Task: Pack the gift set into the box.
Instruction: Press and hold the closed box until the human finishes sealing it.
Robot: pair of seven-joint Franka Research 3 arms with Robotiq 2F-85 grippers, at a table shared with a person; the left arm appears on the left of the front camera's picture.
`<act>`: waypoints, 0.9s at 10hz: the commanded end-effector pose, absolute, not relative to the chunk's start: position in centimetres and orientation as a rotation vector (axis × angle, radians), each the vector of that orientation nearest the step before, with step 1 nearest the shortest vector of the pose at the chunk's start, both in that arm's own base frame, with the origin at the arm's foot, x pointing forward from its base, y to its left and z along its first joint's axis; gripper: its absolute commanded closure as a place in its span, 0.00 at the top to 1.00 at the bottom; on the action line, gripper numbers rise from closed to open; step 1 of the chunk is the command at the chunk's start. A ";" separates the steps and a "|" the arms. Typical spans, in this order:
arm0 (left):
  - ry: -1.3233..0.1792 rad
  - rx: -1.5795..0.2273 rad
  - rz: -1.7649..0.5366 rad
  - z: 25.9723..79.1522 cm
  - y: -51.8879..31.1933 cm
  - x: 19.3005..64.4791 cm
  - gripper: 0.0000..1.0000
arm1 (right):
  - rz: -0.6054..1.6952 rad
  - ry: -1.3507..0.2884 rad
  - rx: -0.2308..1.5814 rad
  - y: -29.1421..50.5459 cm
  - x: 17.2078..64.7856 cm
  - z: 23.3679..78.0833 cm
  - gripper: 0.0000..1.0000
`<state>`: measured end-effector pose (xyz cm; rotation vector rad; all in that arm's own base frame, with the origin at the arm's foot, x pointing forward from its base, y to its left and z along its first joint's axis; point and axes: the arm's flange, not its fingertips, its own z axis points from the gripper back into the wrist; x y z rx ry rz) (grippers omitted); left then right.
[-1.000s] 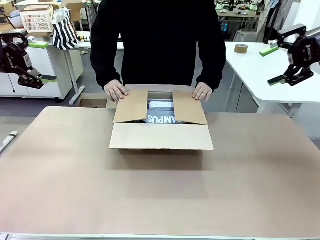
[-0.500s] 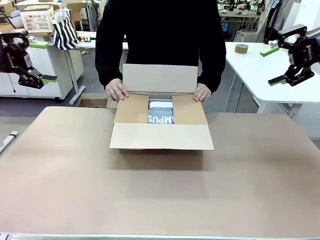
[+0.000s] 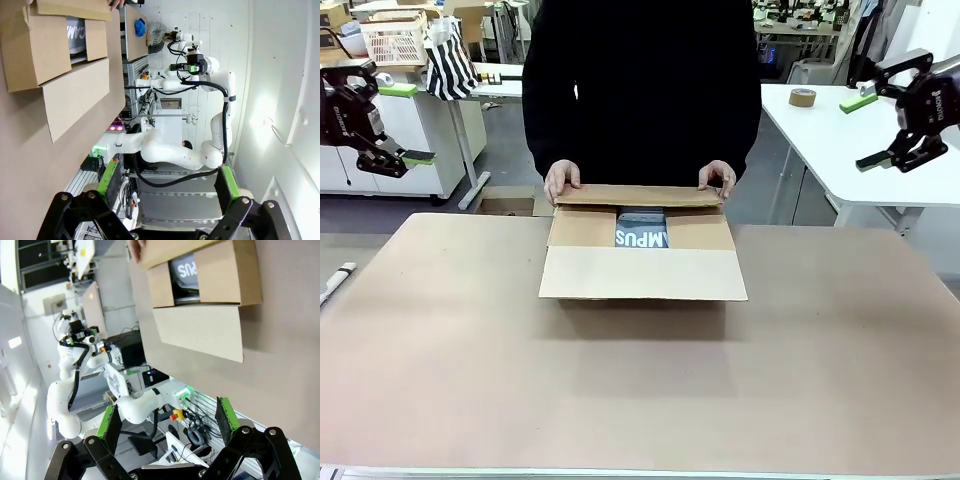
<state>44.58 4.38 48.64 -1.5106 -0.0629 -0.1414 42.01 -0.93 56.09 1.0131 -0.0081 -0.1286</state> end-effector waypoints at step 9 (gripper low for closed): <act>-0.054 -1.505 -0.136 48.8 4.4 44.2 1.00 | -0.139 -0.004 0.996 -1.1 41.9 56.3 1.00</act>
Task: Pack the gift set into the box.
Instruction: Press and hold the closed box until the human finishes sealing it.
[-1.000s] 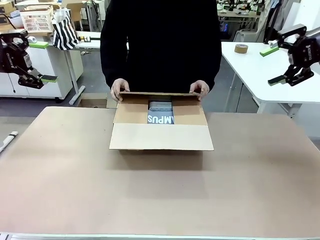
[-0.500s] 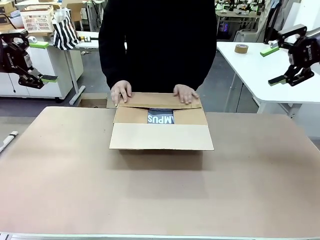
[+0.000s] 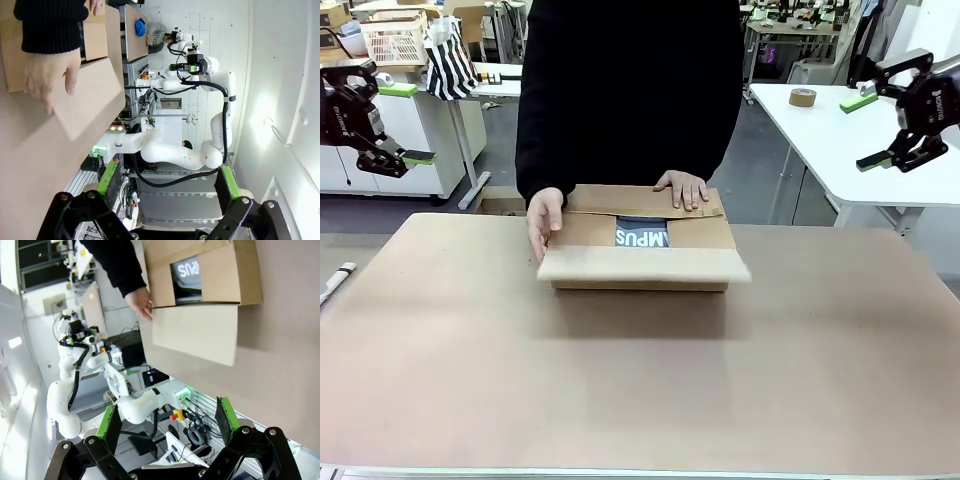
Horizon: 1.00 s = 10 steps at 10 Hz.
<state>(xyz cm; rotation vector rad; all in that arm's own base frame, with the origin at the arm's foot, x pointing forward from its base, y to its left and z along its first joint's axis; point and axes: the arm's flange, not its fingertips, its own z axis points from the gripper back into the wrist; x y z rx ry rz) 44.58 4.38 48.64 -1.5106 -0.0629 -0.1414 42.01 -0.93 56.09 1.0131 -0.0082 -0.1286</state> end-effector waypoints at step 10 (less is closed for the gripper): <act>-0.054 -1.505 -0.136 48.8 4.4 44.2 1.00 | -0.139 -0.004 0.996 -1.1 41.9 56.3 1.00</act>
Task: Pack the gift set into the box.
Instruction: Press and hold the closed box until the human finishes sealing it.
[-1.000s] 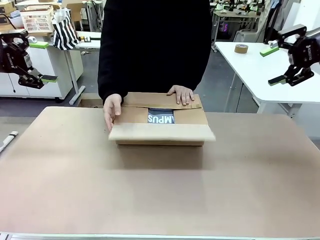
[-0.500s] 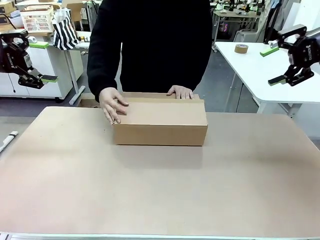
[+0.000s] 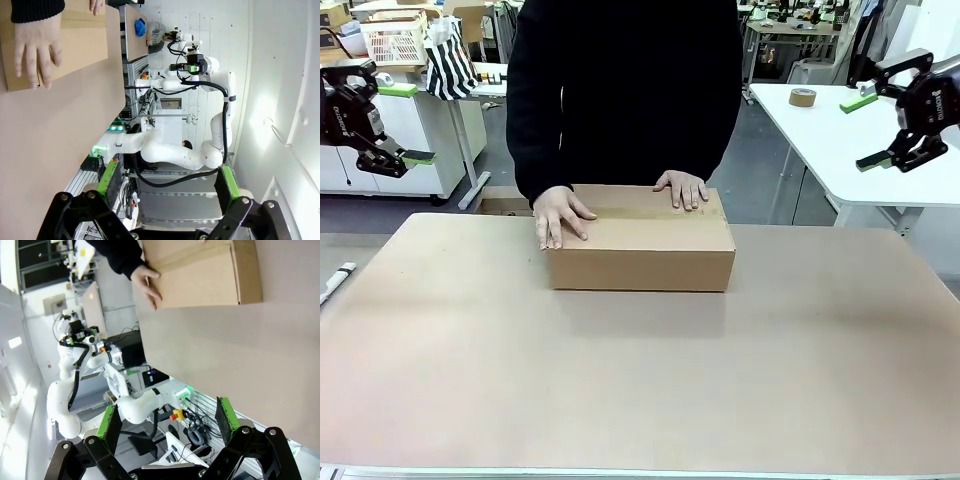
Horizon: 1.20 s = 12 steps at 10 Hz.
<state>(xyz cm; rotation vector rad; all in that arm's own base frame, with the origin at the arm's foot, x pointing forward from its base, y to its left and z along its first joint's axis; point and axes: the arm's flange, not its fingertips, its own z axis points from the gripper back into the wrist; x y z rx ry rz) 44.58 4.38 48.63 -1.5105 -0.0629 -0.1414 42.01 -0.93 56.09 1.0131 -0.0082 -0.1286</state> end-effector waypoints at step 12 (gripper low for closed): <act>-0.054 -1.505 -0.136 48.8 4.4 44.2 1.00 | -0.139 -0.004 0.996 -1.1 41.9 56.3 1.00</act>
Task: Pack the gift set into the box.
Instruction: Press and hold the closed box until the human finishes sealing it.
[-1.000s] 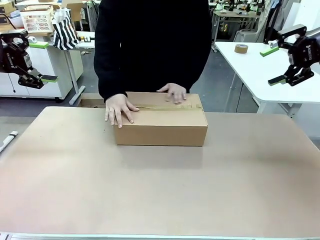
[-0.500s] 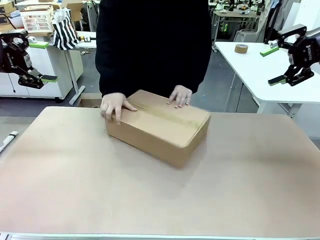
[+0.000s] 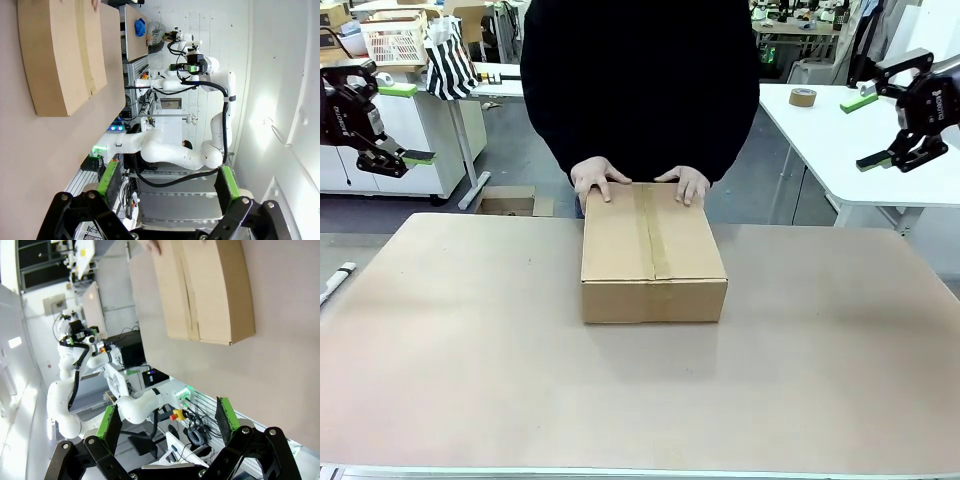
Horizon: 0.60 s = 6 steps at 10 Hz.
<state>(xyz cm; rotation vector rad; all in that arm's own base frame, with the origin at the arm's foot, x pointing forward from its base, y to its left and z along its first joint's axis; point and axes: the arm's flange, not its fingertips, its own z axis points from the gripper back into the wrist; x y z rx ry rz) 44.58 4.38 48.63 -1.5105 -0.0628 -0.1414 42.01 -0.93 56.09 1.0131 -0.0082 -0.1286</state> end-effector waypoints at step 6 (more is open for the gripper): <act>-0.054 -1.505 -0.136 48.8 4.4 44.2 1.00 | -0.139 -0.004 0.996 -1.1 41.9 56.3 1.00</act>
